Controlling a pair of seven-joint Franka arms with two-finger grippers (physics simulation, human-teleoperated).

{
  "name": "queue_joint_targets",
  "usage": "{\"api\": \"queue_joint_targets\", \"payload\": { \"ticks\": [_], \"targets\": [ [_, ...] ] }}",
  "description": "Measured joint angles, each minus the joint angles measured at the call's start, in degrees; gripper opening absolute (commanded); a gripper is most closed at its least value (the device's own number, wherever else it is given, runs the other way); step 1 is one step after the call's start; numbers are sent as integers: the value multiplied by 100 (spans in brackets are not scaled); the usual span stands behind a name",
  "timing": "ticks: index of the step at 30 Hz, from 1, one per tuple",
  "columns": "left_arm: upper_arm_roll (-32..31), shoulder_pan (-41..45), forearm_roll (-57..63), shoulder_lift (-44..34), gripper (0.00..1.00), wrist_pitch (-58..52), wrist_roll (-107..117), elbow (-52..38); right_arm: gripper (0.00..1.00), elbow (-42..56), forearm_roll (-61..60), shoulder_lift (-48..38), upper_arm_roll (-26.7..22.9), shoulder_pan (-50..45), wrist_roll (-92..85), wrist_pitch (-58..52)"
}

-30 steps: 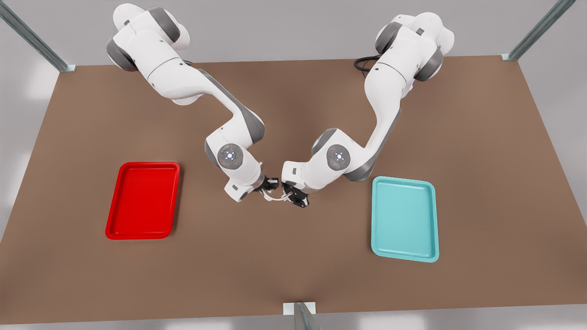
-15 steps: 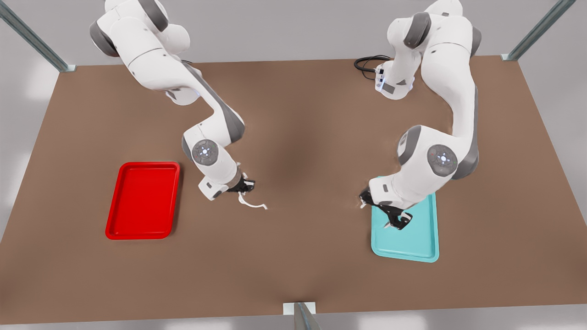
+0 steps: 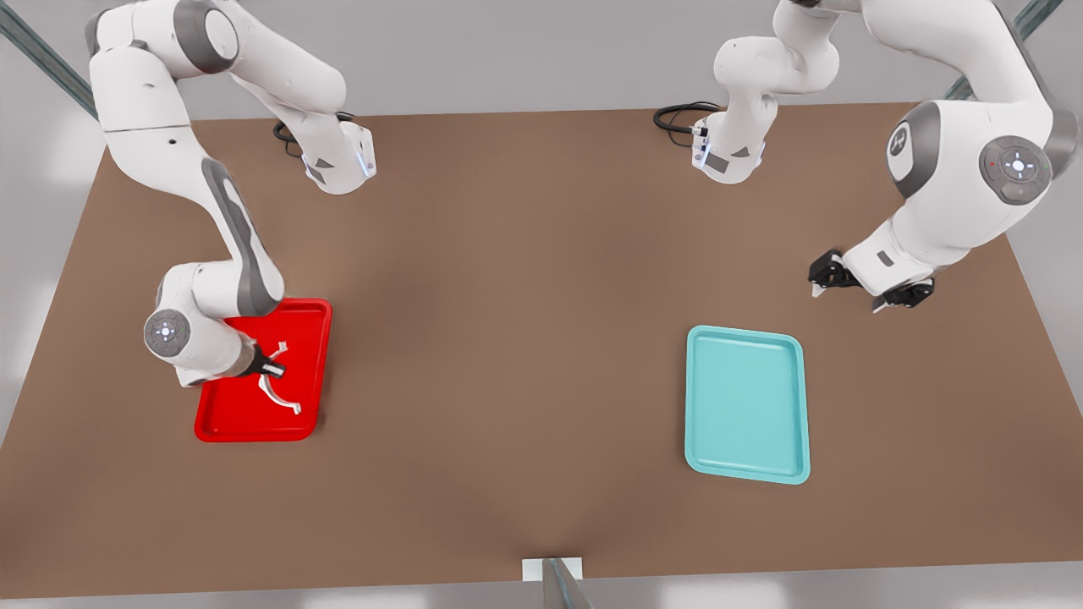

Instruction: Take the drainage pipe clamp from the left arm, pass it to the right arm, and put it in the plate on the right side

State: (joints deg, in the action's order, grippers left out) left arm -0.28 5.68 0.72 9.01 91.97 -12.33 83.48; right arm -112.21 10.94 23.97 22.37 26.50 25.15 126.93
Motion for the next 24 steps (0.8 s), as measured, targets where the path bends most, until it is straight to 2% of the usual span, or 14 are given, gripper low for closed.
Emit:
{"api": "queue_joint_targets", "payload": {
  "ticks": [3, 4, 5, 9, 11, 15, 16, 17, 19, 20, 21, 24],
  "targets": [
    [-11, 14, 10, 228, 100, -11, 210, -188, 21, 4, -8, 137, 2, 490, -499, 63],
    [-13, 13, 6, 256, 100, -18, 273, -211, 43, -1, -7, 160, -1, 591, -667, 72],
    [-15, 9, 2, 277, 100, -26, 333, -222, 78, -9, 0, 181, -4, 649, -829, 77],
    [-15, 9, -11, 313, 100, -53, 541, -234, 85, -16, 10, 239, 5, 647, -1388, 76],
    [-16, 12, -13, 314, 100, -62, 629, -234, 100, 220, 16, 178, 205, 673, -1614, 26],
    [-16, 14, -14, 306, 100, -77, 779, -239, 100, 2803, 42, 26, 1031, 624, -1991, -806],
    [-16, 17, -14, 303, 100, -80, 811, -239, 100, 3173, 36, -274, 1102, 551, -2064, -1093],
    [-16, 18, -13, 302, 100, -83, 842, -240, 100, 3361, 8, -625, 686, 77, -2130, -1409],
    [-16, 13, -10, 301, 100, -87, 897, -240, 100, 3466, -295, -1198, -1301, -1844, -2241, -2104],
    [-16, 12, -9, 301, 100, -89, 923, -237, 100, 3455, -417, -1284, -1879, -2475, -2282, -2410],
    [-16, 12, -10, 301, 100, -90, 947, -239, 100, 3441, -520, -1335, -2134, -2763, -2319, -2679],
    [-16, 13, -12, 301, 100, -93, 1010, -237, 100, 3446, -731, -1347, -2320, -2970, -2416, -3263]
  ]
}}
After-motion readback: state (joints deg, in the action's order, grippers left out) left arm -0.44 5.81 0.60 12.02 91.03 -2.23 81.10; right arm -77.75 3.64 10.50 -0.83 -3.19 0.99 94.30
